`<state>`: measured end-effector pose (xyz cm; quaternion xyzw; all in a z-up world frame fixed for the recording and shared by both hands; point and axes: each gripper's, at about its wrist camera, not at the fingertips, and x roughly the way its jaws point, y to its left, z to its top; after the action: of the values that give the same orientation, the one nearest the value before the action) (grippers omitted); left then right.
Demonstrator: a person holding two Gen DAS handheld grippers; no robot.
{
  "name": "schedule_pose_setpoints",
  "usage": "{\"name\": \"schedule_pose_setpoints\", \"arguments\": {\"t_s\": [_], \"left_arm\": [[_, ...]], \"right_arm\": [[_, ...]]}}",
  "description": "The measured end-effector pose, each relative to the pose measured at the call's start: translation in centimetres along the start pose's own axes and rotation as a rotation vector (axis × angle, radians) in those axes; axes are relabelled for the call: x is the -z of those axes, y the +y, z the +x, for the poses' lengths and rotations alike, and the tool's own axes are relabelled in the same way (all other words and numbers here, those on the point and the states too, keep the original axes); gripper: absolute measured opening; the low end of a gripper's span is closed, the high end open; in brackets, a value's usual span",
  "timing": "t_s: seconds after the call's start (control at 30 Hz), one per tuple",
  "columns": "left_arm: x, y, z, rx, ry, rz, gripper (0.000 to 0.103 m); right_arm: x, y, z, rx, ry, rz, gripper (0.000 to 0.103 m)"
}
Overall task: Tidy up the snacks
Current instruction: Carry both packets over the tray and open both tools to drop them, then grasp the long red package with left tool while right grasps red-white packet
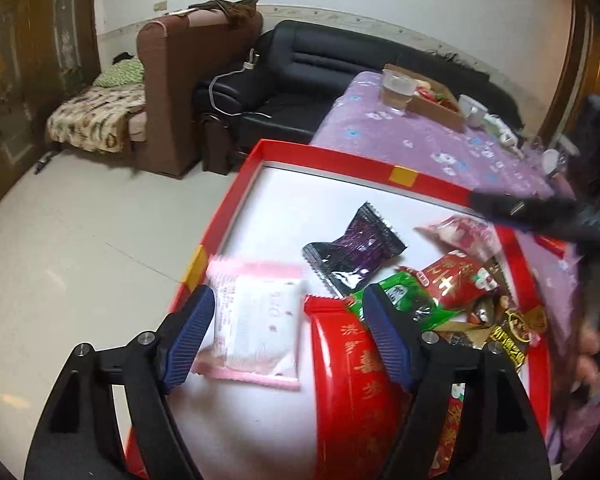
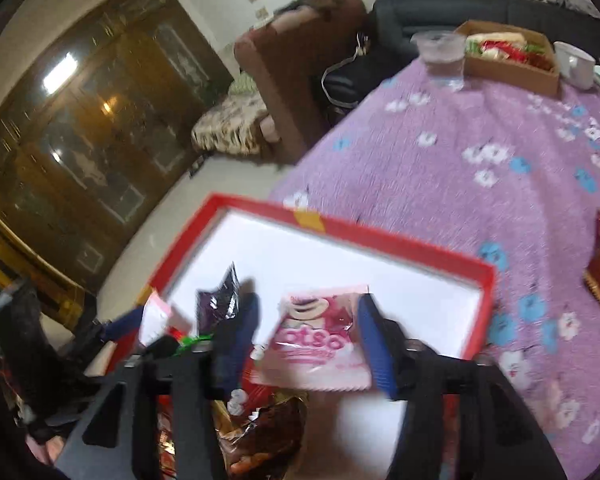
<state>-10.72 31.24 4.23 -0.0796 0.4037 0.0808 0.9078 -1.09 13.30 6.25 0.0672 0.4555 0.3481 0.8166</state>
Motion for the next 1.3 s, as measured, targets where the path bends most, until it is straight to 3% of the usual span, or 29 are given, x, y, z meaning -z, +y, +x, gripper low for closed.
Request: {"name": "schedule_pose_setpoints", "arguments": {"t_s": [0.13, 0.33, 0.43, 0.53, 0.6, 0.67, 0.83, 0.87, 0.93, 0.97, 1.03, 1.13, 1.2, 1.3], "left_arm": [[-0.2, -0.9, -1.5, -0.041, -0.048, 0.032, 0.077], [-1.1, -4.2, -3.9, -0.008, -0.132, 0.096, 0.078], [-1.3, -6.2, -4.6, 0.040, -0.156, 0.120, 0.083], [-1.5, -8.8, -4.7, 0.112, -0.147, 0.146, 0.083], [-1.4, -10.6, -4.6, 0.145, -0.133, 0.174, 0.083], [-1.3, -12.7, -4.4, 0.181, -0.115, 0.206, 0.083], [-0.5, -16.4, -4.5, 0.244, -0.074, 0.276, 0.083], [-0.3, -16.9, -4.7, 0.253, -0.069, 0.289, 0.083], [-0.2, -17.6, -4.9, 0.266, -0.060, 0.301, 0.083], [-0.1, -18.0, -4.9, 0.274, -0.054, 0.305, 0.083], [-0.1, -18.6, -4.9, 0.288, -0.041, 0.310, 0.083], [-0.2, -19.8, -4.8, 0.303, -0.029, 0.318, 0.083], [-0.3, -21.0, -4.6, 0.316, -0.016, 0.329, 0.083], [-0.6, -23.5, -3.7, 0.336, 0.003, 0.378, 0.083]], "right_arm": [[-0.9, -2.4, -4.3, -0.018, -0.111, 0.044, 0.068], [-1.4, -11.0, -11.1, 0.032, -0.232, 0.205, 0.070], [-0.6, -16.7, -14.2, 0.031, -0.294, 0.313, 0.073], [0.7, -22.6, -16.5, -0.029, -0.350, 0.454, 0.073], [1.3, -25.8, -16.9, -0.063, -0.349, 0.532, 0.072], [1.7, -27.8, -16.9, -0.024, -0.343, 0.581, 0.073], [2.4, -29.6, -14.2, -0.082, -0.203, 0.647, 0.072], [2.3, -29.2, -13.2, -0.151, -0.125, 0.636, 0.072], [2.3, -27.8, -11.7, -0.286, 0.014, 0.564, 0.072], [2.1, -25.8, -11.1, -0.344, 0.103, 0.459, 0.072], [1.9, -24.2, -11.2, -0.376, 0.128, 0.388, 0.072], [1.5, -25.2, -12.6, -0.309, 0.046, 0.428, 0.075], [1.8, -27.0, -13.7, -0.224, -0.007, 0.501, 0.075], [2.2, -29.7, -15.9, -0.057, -0.154, 0.596, 0.075]]}}
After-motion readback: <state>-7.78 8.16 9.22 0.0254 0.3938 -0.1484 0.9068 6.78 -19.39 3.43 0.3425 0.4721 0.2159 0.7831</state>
